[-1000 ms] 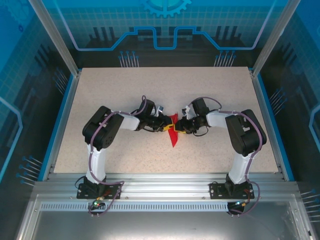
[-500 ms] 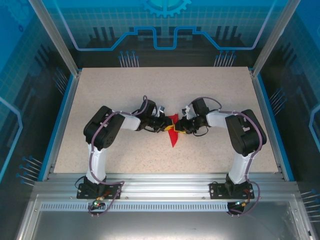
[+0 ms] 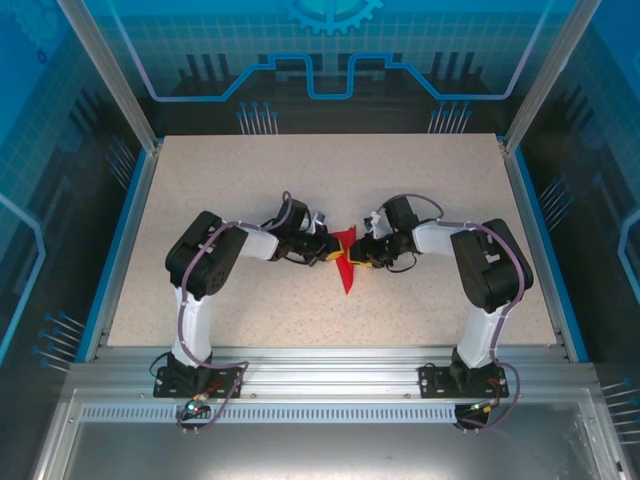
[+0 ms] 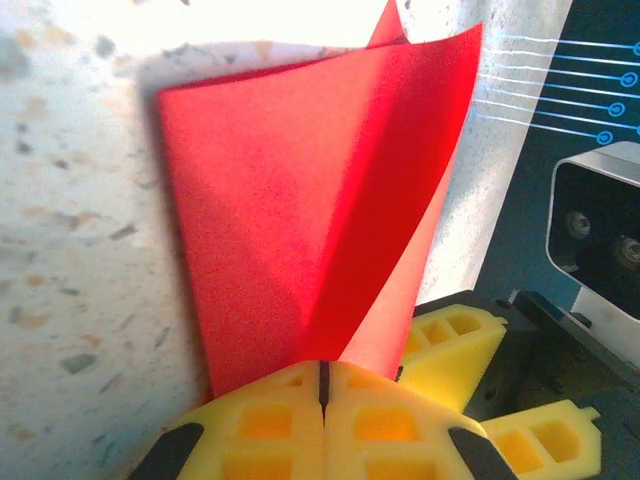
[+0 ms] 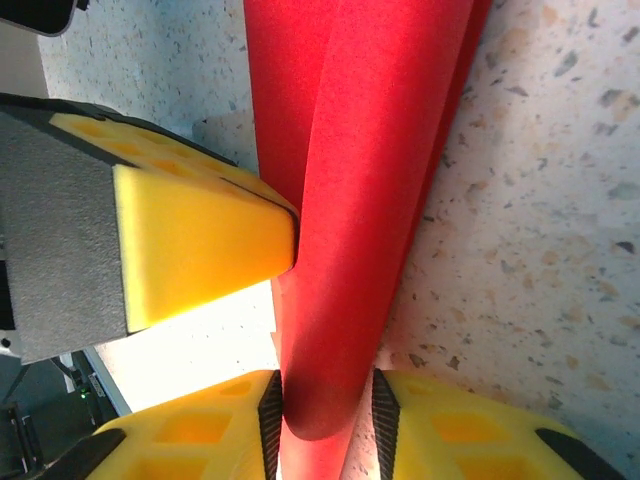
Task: Fold a paper plane with a square sheet of paper (fold left side to right side)
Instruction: Fold the wing for the fifth time at the center of the table.
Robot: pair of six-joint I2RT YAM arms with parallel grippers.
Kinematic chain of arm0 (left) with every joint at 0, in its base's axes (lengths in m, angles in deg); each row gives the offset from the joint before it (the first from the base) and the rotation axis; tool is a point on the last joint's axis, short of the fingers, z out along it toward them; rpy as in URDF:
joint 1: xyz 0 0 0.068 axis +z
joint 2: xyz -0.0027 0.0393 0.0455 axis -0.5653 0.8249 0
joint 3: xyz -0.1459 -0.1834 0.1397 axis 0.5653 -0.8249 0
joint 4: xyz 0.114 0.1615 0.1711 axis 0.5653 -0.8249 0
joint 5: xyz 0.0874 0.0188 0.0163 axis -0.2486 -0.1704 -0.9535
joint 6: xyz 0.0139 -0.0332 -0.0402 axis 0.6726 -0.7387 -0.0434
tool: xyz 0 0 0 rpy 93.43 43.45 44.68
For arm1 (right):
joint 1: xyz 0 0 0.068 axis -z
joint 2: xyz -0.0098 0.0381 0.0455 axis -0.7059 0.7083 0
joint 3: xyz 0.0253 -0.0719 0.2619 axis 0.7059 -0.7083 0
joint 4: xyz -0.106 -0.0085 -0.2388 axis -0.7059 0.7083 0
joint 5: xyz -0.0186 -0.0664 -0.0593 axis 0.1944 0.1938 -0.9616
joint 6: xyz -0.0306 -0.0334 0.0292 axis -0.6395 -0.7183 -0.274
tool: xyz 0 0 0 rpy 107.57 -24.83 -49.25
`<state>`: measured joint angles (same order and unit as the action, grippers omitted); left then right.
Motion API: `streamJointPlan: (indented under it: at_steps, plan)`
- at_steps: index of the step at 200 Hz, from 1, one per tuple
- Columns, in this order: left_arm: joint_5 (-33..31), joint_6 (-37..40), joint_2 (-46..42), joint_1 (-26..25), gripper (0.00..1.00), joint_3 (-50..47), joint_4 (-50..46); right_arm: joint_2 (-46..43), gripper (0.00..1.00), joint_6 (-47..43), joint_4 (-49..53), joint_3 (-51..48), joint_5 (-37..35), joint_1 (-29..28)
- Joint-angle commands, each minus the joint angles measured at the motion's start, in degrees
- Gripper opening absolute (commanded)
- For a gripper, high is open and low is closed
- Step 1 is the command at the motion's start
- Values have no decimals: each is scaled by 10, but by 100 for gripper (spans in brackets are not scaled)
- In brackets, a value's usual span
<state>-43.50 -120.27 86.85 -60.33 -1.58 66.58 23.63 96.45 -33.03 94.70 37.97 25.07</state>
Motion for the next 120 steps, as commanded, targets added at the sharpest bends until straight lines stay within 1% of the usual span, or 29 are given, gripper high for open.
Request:
streamJointPlan:
  at_steps: [1,27,54,78,120]
  plan:
    - [0,25,-22,11,0,-9,-17,-29,36,-8,5,-11,1,8]
    - [0,37,-24,18,0,-8,-31,-47,42,-13,11,-15,4,16]
    - [2,48,-23,26,0,-5,-42,-54,41,-18,20,-15,5,30]
    - [3,55,-22,29,0,-1,-51,-53,35,-15,23,-7,10,43]
    - [4,63,-12,31,0,12,-64,-33,22,-12,42,16,-3,45]
